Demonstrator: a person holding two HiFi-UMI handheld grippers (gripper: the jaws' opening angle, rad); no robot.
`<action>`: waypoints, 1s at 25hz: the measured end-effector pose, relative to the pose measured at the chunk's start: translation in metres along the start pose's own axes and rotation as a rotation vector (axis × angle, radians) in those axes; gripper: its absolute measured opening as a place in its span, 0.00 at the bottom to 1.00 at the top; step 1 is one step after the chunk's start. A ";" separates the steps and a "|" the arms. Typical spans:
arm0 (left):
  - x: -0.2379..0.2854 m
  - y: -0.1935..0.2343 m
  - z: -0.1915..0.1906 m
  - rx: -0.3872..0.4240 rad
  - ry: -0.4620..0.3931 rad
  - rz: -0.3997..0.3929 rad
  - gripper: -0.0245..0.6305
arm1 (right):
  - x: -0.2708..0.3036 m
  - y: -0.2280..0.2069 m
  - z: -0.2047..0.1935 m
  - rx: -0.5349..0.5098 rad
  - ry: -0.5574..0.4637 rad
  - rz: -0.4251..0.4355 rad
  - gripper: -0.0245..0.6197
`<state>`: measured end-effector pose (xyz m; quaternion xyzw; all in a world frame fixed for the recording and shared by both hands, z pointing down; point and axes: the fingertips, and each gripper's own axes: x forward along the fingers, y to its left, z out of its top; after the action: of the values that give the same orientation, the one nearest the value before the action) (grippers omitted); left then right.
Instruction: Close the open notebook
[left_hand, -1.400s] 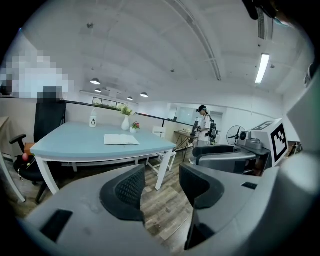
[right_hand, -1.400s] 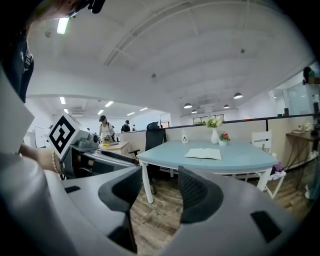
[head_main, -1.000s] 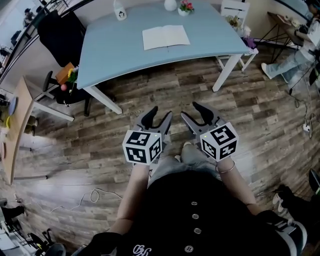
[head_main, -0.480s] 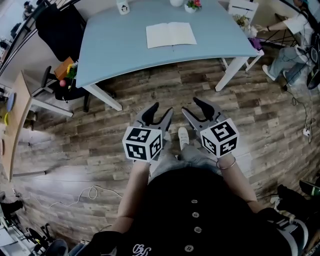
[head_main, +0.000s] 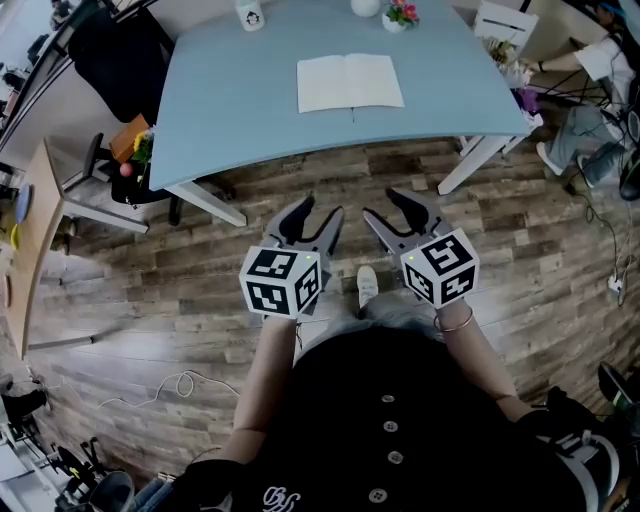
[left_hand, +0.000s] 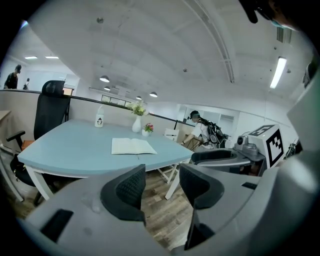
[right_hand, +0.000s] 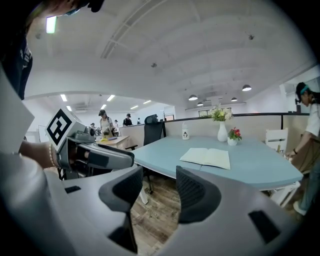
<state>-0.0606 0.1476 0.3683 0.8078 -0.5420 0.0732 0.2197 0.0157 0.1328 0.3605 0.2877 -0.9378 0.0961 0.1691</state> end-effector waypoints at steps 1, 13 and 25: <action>0.007 0.004 0.004 -0.003 -0.001 0.006 0.36 | 0.005 -0.007 0.002 -0.002 0.003 0.007 0.35; 0.083 0.035 0.036 -0.039 0.007 0.094 0.36 | 0.047 -0.088 0.024 -0.008 0.002 0.068 0.35; 0.103 0.048 0.037 -0.064 0.032 0.118 0.36 | 0.067 -0.105 0.022 0.023 0.020 0.094 0.33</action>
<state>-0.0671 0.0292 0.3850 0.7658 -0.5872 0.0816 0.2492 0.0186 0.0070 0.3742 0.2443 -0.9473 0.1177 0.1706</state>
